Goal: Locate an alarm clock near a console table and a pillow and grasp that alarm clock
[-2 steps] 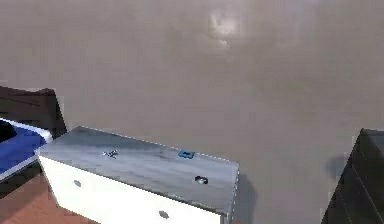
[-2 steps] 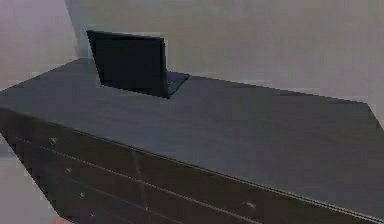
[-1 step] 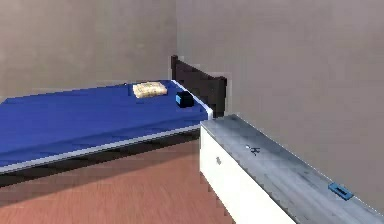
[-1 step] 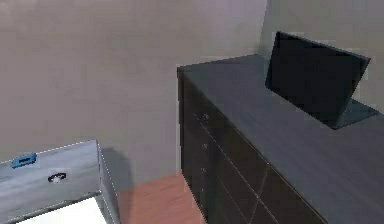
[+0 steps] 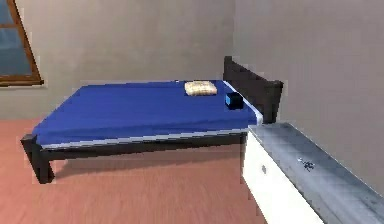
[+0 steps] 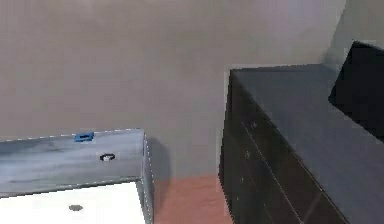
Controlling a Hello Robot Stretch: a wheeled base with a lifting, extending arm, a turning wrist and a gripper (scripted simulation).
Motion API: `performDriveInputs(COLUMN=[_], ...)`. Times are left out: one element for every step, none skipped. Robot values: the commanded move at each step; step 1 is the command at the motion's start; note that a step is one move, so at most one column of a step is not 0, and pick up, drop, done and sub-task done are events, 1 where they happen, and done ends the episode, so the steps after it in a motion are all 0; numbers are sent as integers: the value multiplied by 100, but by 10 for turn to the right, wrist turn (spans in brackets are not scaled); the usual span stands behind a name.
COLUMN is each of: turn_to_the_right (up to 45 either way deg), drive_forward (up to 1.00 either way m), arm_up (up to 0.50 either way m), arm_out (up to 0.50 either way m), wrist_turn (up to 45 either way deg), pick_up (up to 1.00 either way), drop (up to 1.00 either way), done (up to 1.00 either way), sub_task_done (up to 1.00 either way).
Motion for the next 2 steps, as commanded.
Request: performDriveInputs(turn_to_the_right=[0,-60], drive_forward=[100,0], arm_up=[0,0], arm_out=[0,0], wrist_turn=[0,0], pick_up=[0,0], drop=[0,0], done=[0,0], sub_task_done=[0,0])
